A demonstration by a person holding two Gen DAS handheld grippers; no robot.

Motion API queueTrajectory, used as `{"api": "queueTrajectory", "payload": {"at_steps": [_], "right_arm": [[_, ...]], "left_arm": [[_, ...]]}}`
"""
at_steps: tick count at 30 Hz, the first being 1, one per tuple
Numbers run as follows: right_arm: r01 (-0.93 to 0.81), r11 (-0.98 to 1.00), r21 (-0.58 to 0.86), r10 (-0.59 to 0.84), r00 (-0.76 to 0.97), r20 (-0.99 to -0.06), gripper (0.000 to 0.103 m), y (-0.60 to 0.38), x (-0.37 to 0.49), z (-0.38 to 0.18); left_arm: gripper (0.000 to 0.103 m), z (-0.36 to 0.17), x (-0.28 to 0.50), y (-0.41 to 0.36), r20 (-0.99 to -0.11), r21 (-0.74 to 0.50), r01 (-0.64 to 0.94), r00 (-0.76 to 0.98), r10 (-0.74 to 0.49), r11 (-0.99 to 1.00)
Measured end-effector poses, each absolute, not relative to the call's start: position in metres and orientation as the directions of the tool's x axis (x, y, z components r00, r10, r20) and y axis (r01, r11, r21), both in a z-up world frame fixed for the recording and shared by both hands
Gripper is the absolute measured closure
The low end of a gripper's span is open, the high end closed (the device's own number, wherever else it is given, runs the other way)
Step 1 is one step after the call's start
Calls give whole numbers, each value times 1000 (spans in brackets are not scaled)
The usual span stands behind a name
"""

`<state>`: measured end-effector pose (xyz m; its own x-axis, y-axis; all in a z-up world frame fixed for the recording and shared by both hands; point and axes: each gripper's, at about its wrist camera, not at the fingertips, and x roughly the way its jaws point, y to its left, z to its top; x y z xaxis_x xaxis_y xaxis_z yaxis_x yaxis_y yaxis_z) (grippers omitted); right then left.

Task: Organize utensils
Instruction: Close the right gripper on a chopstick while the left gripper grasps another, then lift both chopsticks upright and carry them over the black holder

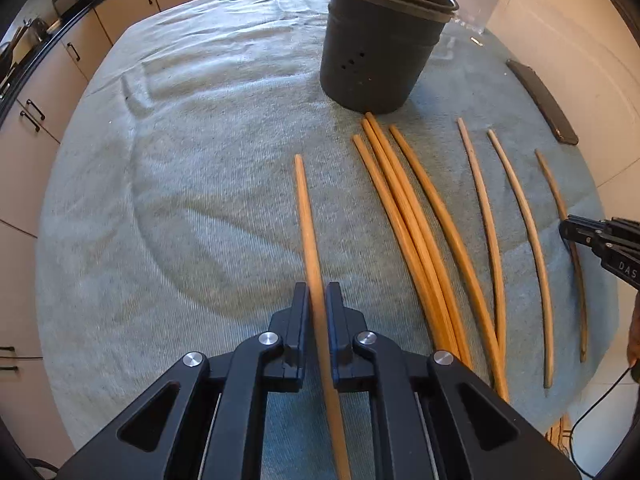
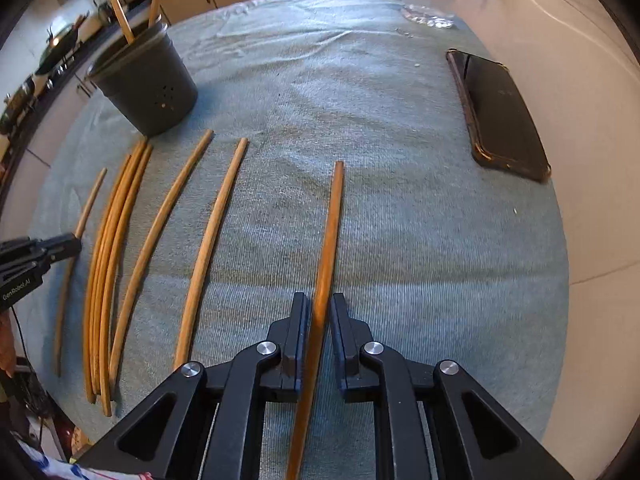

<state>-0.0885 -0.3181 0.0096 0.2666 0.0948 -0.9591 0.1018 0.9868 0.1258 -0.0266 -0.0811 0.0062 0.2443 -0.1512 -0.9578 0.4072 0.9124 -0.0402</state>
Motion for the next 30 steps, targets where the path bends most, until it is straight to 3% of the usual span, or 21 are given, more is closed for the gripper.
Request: {"api": "queueTrajectory", "payload": {"at_steps": [6,20,22,30], "right_arm": [[36,997,67,62,125,-990,86,-314,-60,8],[1,999,34,34,25,-999,86,-310,-17,3],[-21,999,25,26,40,-999,90,-301,-9,2],[-29,997,71,76,199,-977,96,-284,-41,29]], "left_arm": [[95,7,-12,-89,-971,-23,403,209,-116,915],[89,3,18,-123,-980,49,456,195,-47,888],[96,4,16,-124,-977,35,456,204,-67,889],[97,55,-20,-89,-896,-66,405,378,-232,912]]}}
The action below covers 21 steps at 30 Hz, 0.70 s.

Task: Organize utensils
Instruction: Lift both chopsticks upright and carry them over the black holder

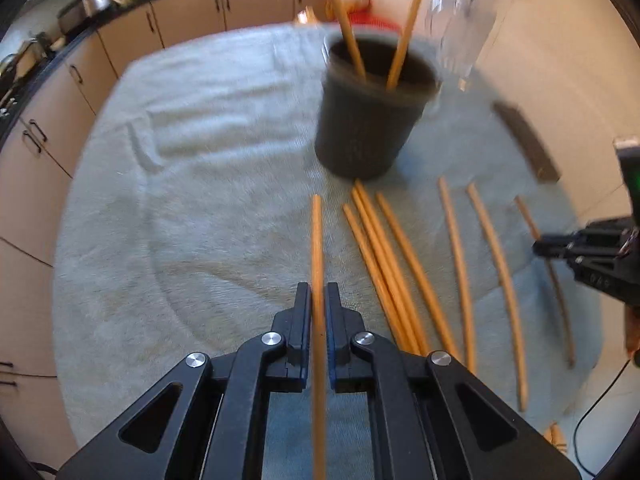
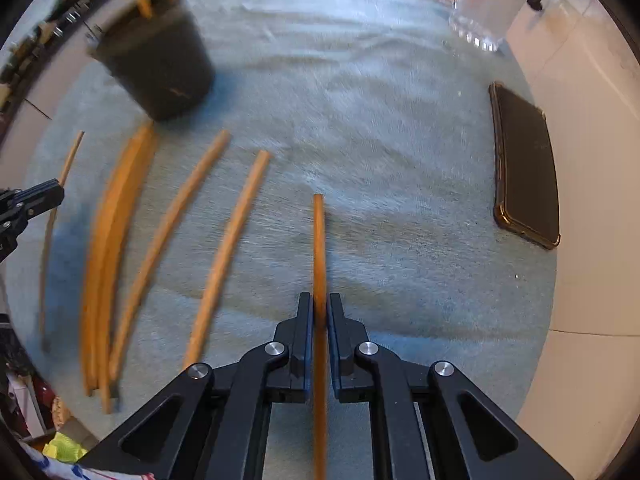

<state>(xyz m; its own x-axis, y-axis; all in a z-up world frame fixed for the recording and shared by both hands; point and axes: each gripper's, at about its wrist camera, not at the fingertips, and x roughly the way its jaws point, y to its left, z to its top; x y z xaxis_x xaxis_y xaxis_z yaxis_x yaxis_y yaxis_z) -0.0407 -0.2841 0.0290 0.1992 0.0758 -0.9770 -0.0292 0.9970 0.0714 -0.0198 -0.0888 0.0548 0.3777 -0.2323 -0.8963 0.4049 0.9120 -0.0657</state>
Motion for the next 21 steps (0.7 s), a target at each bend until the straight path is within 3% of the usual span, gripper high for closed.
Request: {"api": "queueTrajectory", "payload": {"at_steps": [13,21], "right_arm": [[-31,982,184,169,567,-806,96,-296,-120,126],[-34,981,193,170,636,-752,96,-290,-148,144]], "left_arm": [[97,122,-108,-39,-715,-82,397,616,-332,914],[97,146,-146,-14,-621,-92,376,702,-349,922]]}}
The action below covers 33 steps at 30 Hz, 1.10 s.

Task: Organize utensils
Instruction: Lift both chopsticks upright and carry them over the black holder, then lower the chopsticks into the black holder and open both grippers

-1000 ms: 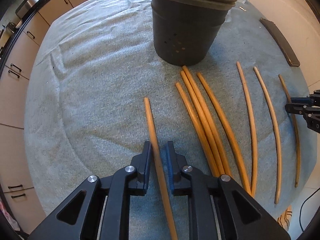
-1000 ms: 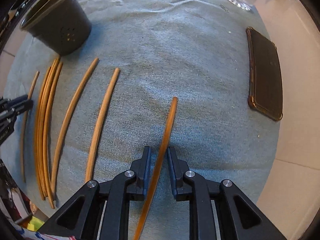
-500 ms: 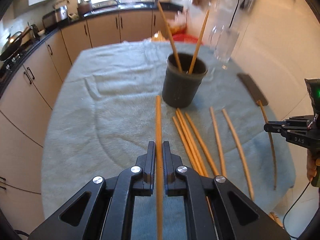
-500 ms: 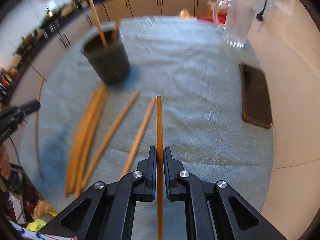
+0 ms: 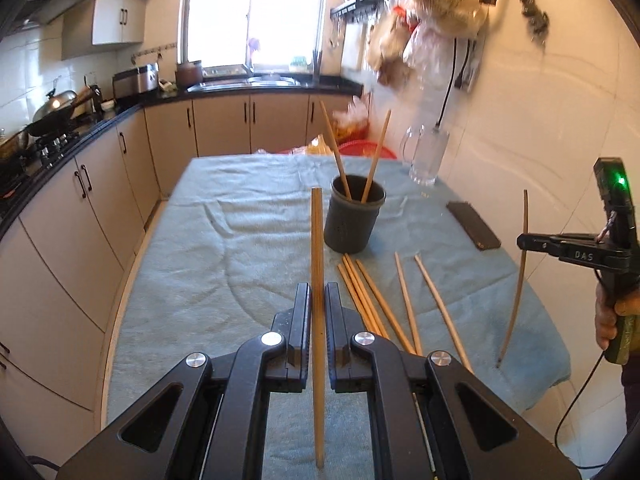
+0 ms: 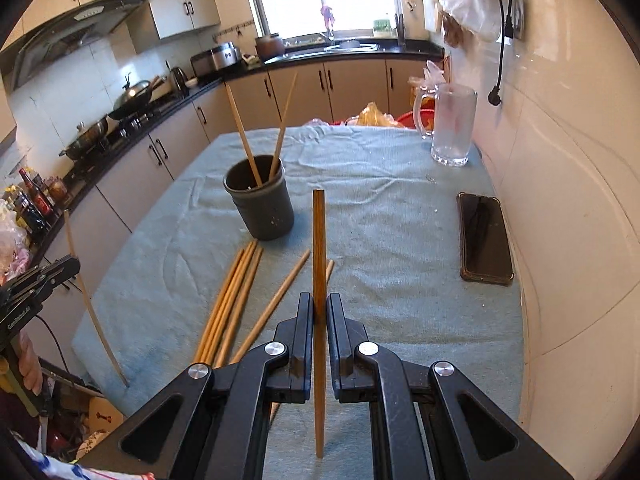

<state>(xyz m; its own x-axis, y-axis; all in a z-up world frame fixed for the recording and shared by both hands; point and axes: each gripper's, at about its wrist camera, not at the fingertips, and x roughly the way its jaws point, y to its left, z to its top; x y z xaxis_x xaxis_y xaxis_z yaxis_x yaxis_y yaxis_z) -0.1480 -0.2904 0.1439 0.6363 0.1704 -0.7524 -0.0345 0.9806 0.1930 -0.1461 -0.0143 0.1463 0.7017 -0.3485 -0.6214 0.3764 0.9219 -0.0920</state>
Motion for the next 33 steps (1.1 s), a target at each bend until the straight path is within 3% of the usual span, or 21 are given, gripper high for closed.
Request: {"api": "queueTrajectory", "payload": {"at_steps": [16,27,33], "right_arm": [[-40,981,191,154,760,-631,96,-296,-150,198],[-100,963,251,219,832,-509,96,-280,-105,244],[-109,955,275,226,869,-439,96,-263,-63,256]], "left_arm": [[97,197,-136,1,-485,-160,348,787,-381,924],[97,252,-60,-33,-385,-257,347,819,-425,902],[97,264,-12,-67,-370,-224,321,846,-385,920]]}}
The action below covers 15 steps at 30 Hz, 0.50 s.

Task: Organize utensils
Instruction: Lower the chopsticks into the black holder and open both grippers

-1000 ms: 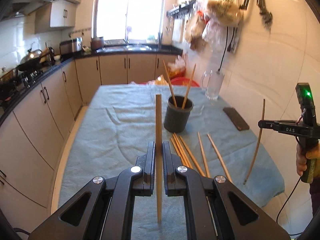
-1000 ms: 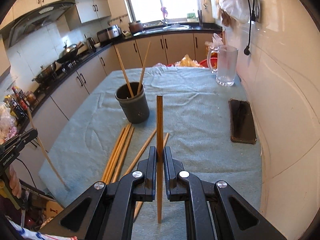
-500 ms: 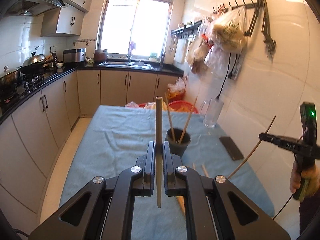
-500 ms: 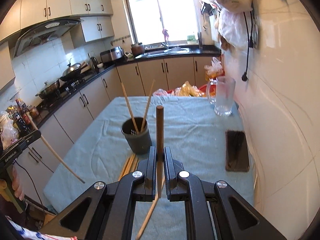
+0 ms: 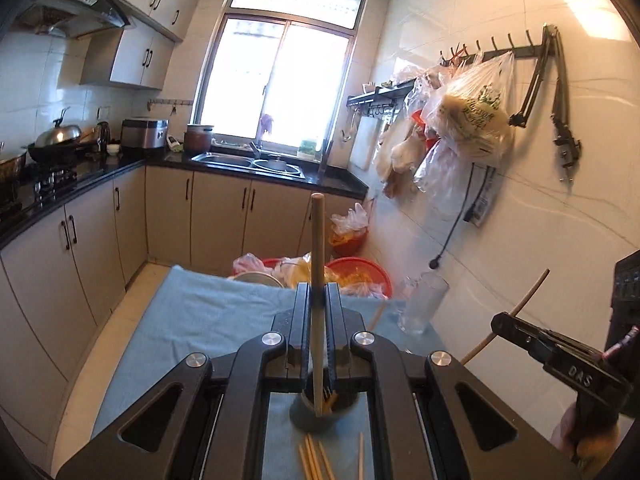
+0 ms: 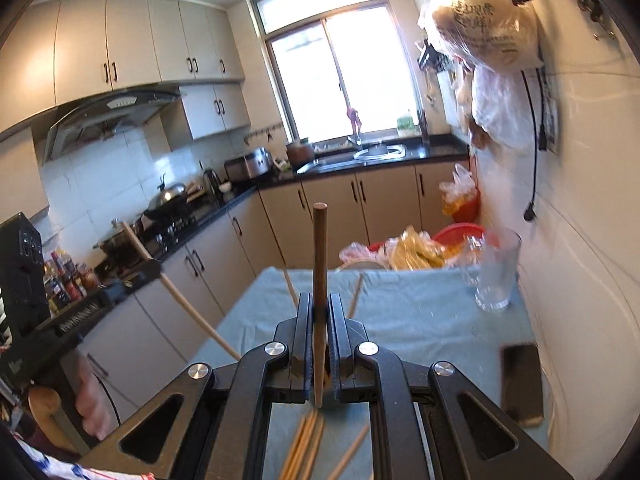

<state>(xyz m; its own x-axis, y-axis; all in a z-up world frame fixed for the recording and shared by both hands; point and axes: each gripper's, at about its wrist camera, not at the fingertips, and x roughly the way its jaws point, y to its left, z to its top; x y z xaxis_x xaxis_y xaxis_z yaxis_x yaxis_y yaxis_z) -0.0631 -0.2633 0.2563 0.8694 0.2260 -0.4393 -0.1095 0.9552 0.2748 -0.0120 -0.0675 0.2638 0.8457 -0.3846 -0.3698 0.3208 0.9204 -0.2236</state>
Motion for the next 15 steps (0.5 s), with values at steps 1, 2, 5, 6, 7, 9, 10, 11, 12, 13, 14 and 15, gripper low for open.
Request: {"api": "queueTrajectory", "payload": {"at_steps": [1,2,5,6,7,9,10,11,12,13,14,15], "right_arm": [[-106,955,278,224,871,-436,96,-261,-54,255],[-103,953,285,225,871,-437,96,-260,-46,252],[-79,955,286,210,863,-460,96,-257,-23,239],[-72,956,283,204,859,-469,96,-255,-17,235],[-65,958,280,199,854,-482,96,-255,-12,229],[-51,958,283,196,836,-513,96,-258,1,215],[-45,957,288,199,824,-531,96,-258,6,207],[-41,955,294,203,813,-546,96,-259,12,200],[-39,954,297,206,805,-557,96,-260,15,195],[-37,953,301,211,795,-569,96,-260,18,189],[-36,952,305,216,785,-581,96,-260,22,183],[-33,951,307,219,775,-593,96,-260,25,176]], "left_arm": [[97,263,-2,-75,-371,-216,318,848,-378,923],[97,261,4,-79,-374,-214,319,847,-379,923],[97,250,27,-94,-400,-220,318,833,-383,922],[97,244,35,-97,-413,-233,321,822,-392,918],[97,237,43,-99,-432,-250,325,806,-406,912],[97,218,61,-104,-484,-283,311,770,-415,907],[97,210,67,-105,-504,-292,305,757,-416,907],[97,202,72,-107,-520,-293,298,748,-413,909],[97,195,75,-108,-535,-288,290,742,-404,913],[97,187,80,-109,-554,-279,277,736,-390,919],[97,181,82,-109,-564,-274,270,732,-382,923],[97,176,85,-109,-577,-270,262,726,-374,926]]}}
